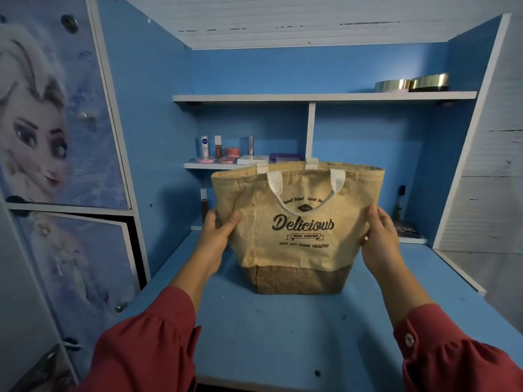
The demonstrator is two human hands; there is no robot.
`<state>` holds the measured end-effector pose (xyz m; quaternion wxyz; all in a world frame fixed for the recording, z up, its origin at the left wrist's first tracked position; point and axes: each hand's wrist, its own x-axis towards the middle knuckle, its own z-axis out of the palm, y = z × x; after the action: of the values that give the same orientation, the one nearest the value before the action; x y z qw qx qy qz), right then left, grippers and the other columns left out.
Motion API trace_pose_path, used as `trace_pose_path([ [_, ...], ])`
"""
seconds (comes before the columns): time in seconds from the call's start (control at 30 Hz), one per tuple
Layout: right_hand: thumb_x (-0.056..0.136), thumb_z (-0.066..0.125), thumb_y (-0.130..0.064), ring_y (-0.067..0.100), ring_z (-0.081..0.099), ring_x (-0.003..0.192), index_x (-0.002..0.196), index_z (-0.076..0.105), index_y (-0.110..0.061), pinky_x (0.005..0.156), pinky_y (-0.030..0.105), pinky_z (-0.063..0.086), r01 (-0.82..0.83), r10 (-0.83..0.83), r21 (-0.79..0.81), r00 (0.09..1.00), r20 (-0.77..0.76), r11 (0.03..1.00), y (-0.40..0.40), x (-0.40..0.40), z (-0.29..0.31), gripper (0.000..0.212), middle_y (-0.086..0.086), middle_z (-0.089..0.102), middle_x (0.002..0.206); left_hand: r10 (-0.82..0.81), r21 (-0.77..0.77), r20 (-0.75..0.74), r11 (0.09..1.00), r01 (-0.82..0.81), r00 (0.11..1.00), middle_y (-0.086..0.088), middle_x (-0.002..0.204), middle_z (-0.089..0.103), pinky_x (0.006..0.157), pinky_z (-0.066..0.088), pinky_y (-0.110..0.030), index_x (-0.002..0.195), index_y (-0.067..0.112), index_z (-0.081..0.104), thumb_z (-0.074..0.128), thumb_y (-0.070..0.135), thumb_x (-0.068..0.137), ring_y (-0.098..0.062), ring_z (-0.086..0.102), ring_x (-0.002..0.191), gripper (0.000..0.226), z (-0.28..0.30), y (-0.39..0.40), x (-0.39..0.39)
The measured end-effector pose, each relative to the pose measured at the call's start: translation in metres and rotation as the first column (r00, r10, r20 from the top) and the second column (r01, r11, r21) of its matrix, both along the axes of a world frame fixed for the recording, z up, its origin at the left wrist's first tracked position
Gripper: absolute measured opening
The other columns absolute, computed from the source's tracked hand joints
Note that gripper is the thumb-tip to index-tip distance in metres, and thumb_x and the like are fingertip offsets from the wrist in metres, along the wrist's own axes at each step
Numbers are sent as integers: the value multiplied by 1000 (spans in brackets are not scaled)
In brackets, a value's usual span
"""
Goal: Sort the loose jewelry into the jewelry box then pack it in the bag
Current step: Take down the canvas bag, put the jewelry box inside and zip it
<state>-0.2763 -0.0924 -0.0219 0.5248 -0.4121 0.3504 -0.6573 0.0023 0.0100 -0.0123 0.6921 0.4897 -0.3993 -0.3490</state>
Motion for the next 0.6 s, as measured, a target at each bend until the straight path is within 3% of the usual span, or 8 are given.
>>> trace_pose_path([
  [0.07, 88, 56, -47, 15, 52, 117, 127, 54, -24, 107, 48, 38, -88, 90, 35, 993, -77, 996, 2, -2, -4, 46, -3, 58, 130, -50, 56, 9, 997, 49, 999, 12, 113, 56, 80, 46, -28, 129, 28, 40, 65, 25, 89, -2, 55, 96, 47, -3, 3, -1],
  [0.1, 86, 56, -48, 15, 53, 116, 132, 50, -23, 103, 49, 40, -142, 148, 56, 982, -118, 988, 5, -3, -6, 52, -5, 58, 128, -72, 88, 21, 994, 70, 997, 13, 115, 54, 88, 45, -32, 133, 29, 36, 67, 22, 87, -5, 54, 99, 56, -5, 4, -2],
  [0.17, 78, 62, -48, 18, 54, 115, 135, 44, -28, 96, 53, 42, -227, 247, 120, 949, -194, 966, 9, -2, -13, 63, -9, 58, 125, -87, 177, 53, 981, 77, 995, 5, 137, 46, 106, 31, -48, 147, 29, 21, 75, 23, 79, -16, 46, 121, 87, -14, 1, 0],
  [0.23, 76, 69, -39, 21, 55, 113, 136, 39, -32, 94, 57, 42, -245, 279, 172, 937, -210, 954, 10, 0, -21, 68, -7, 57, 126, -100, 249, 68, 965, 80, 993, 0, 152, 32, 111, 21, -55, 151, 34, 6, 84, 30, 65, -25, 33, 137, 115, -22, -4, -2],
  [0.33, 78, 75, -17, 24, 57, 108, 139, 34, -29, 85, 53, 49, -198, 234, 190, 954, -186, 962, 9, 4, -26, 75, -2, 54, 126, -117, 261, 93, 961, 89, 989, 0, 152, 32, 111, 30, -52, 147, 44, 5, 93, 46, 38, -26, 37, 136, 141, -29, -10, -15],
  [0.4, 77, 74, -5, 23, 57, 104, 137, 35, -25, 74, 44, 51, -160, 190, 170, 966, -174, 972, 8, 6, -26, 74, 0, 53, 122, -47, 229, 99, 973, 23, 994, -3, 147, 38, 106, 40, -51, 146, 39, 9, 94, 40, 45, -25, 43, 130, 132, -31, -14, -21],
  [0.47, 80, 71, 0, 24, 58, 100, 130, 41, -22, 68, 39, 50, -98, 121, 145, 980, -159, 985, 7, 7, -27, 63, 2, 55, 120, 27, 204, 104, 978, -48, 994, -5, 144, 40, 104, 42, -48, 148, 31, 9, 88, 20, 63, -25, 45, 127, 116, -34, -17, -22],
  [0.6, 87, 67, -9, 25, 60, 93, 123, 48, -16, 80, 51, 54, -4, 27, 172, 991, -132, 985, 1, 2, -31, 42, 7, 60, 117, 72, 211, 144, 972, -102, 987, -8, 142, 43, 105, 39, -43, 150, 27, 7, 83, 7, 69, -26, 46, 127, 113, -40, -19, -17],
])
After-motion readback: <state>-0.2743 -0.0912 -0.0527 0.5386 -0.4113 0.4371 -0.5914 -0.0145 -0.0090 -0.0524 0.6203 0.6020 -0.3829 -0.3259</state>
